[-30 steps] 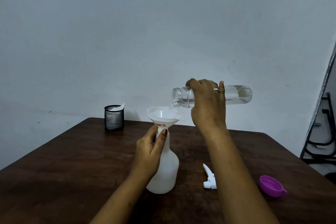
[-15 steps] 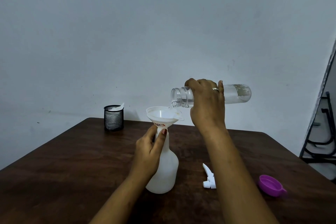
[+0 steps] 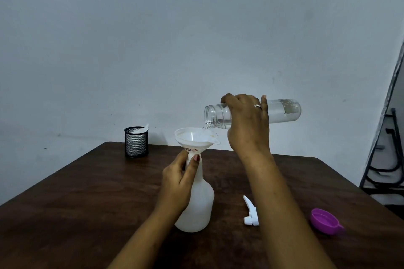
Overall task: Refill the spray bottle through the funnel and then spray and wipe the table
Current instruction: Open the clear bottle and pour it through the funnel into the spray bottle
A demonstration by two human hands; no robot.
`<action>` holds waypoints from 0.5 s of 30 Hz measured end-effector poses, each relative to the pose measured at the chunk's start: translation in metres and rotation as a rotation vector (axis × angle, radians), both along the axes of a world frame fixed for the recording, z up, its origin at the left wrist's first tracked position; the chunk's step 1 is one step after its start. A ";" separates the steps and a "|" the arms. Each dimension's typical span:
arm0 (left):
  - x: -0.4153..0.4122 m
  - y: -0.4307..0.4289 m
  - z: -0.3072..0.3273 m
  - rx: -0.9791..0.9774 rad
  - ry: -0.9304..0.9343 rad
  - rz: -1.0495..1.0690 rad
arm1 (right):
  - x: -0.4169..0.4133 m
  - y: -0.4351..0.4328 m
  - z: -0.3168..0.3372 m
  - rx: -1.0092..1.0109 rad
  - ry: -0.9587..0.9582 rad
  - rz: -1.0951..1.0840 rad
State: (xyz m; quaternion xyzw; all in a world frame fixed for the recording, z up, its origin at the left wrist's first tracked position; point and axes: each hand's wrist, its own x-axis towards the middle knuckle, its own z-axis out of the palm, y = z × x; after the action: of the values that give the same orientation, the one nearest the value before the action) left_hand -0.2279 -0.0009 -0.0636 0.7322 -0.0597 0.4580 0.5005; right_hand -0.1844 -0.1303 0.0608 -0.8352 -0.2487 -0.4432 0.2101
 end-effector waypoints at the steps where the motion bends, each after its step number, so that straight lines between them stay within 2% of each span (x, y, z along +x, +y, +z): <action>1: 0.000 0.000 0.000 0.001 -0.003 -0.003 | 0.000 0.000 0.000 0.003 -0.002 0.003; 15: -0.003 -0.001 0.003 0.012 -0.006 0.020 | -0.002 -0.001 0.001 -0.005 0.004 0.010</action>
State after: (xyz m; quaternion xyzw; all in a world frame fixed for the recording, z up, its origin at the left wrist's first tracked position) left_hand -0.2306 -0.0023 -0.0609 0.7345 -0.0567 0.4646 0.4913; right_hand -0.1862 -0.1311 0.0617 -0.8353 -0.2537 -0.4397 0.2110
